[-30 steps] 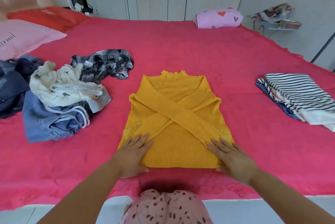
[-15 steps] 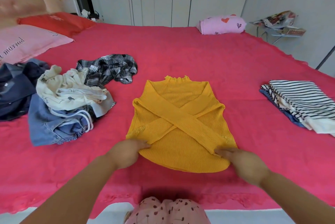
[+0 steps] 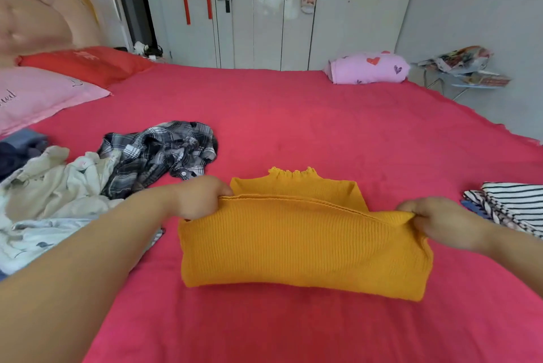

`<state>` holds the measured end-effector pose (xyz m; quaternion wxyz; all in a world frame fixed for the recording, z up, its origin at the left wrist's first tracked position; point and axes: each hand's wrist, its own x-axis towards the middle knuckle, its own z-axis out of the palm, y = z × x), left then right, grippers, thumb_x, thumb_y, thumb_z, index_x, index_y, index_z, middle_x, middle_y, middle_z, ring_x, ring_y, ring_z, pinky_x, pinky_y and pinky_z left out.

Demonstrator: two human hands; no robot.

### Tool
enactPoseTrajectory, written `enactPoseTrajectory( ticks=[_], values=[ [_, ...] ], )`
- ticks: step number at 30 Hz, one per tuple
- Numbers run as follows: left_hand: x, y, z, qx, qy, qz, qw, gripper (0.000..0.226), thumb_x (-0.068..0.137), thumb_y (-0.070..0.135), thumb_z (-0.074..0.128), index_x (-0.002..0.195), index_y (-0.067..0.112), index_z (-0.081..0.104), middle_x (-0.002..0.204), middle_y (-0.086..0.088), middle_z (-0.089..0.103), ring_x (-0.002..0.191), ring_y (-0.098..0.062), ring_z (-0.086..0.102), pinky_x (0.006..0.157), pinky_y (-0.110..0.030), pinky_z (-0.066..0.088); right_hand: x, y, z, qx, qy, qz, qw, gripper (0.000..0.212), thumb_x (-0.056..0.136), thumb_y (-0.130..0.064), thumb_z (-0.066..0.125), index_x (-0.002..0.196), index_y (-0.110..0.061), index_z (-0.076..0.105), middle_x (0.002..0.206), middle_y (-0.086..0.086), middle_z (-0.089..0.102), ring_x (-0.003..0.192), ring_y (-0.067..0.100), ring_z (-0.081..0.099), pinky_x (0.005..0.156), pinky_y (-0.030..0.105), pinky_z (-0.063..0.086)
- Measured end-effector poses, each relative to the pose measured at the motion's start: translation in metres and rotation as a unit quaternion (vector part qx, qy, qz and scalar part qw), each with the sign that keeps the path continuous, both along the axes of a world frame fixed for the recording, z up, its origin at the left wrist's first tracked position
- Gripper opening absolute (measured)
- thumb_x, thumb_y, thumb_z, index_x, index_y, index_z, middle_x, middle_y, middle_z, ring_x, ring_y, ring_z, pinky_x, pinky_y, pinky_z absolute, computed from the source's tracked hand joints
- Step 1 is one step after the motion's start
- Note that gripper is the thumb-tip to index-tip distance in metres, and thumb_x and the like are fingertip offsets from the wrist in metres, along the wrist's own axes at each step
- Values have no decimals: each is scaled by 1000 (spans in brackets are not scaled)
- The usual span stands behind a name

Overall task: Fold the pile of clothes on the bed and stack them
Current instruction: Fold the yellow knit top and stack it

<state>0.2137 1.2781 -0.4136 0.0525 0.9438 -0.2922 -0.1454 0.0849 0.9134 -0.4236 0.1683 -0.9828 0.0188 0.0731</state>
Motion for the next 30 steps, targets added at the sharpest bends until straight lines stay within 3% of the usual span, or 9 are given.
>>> enactPoseTrajectory(
  ticks=[2,4,6,8,11,16,23,27,30],
  values=[
    [32,-15,1,3,-63,9,998,26,78,-8,42,74,15,55,79,-7,62,83,-22,56,62,-26,42,42,-5,3,-41,-11,-4,999,42,77,12,42,70,-29,53,70,-18,63,72,-5,56,67,10,37],
    [64,-29,-4,-24,-146,44,988,32,79,-3,43,101,13,60,104,-12,65,102,-28,58,81,-34,48,84,-9,1,-92,-54,-40,993,33,79,7,42,86,-20,60,93,3,67,91,17,59,76,23,38],
    [85,-42,-15,-53,-227,105,967,56,83,2,44,137,18,42,135,-10,50,126,-28,45,102,-40,39,118,-11,-10,-101,-120,-116,981,44,82,1,44,120,-16,57,118,13,61,112,27,55,90,30,40],
    [90,-52,-35,-55,-281,135,949,69,89,11,46,149,21,12,155,-7,20,143,-25,17,115,-43,15,134,-3,-32,-119,-185,-179,959,52,86,-12,48,138,-20,42,134,13,49,124,30,47,100,39,36],
    [76,-63,-89,-48,-243,99,964,68,97,31,40,149,27,-3,159,0,-2,146,-21,-1,116,-43,0,133,23,-86,-140,-209,-108,962,51,93,-30,44,143,-27,34,147,8,36,138,27,31,111,50,22],
    [52,-66,-170,-7,-68,103,992,58,96,55,13,148,36,-4,158,4,-11,145,-19,-13,116,-44,-9,109,42,-158,-119,-18,-87,989,72,80,-67,-8,146,-41,0,158,-5,1,145,22,-8,116,48,1],
    [53,-64,-163,-15,-90,92,992,60,94,58,6,148,35,-2,158,4,-9,145,-19,-11,116,-42,-10,109,39,-145,-101,8,-82,991,58,92,-59,7,147,-40,0,158,-5,-1,145,21,-7,116,50,2],
    [38,-52,-165,-27,-64,73,995,111,49,82,-30,147,35,-6,157,6,-10,144,-14,-12,114,-36,-11,87,40,-148,-117,16,-55,991,115,45,-80,-37,146,-40,-2,158,-8,-2,146,18,-6,116,46,4],
    [29,-45,-154,-41,-33,61,997,125,36,86,-33,147,37,-4,157,8,-8,145,-13,-10,116,-37,-7,75,39,-136,-61,11,-54,997,124,36,-87,-33,146,-44,6,158,-10,4,146,16,-1,116,44,6]
  ],
)
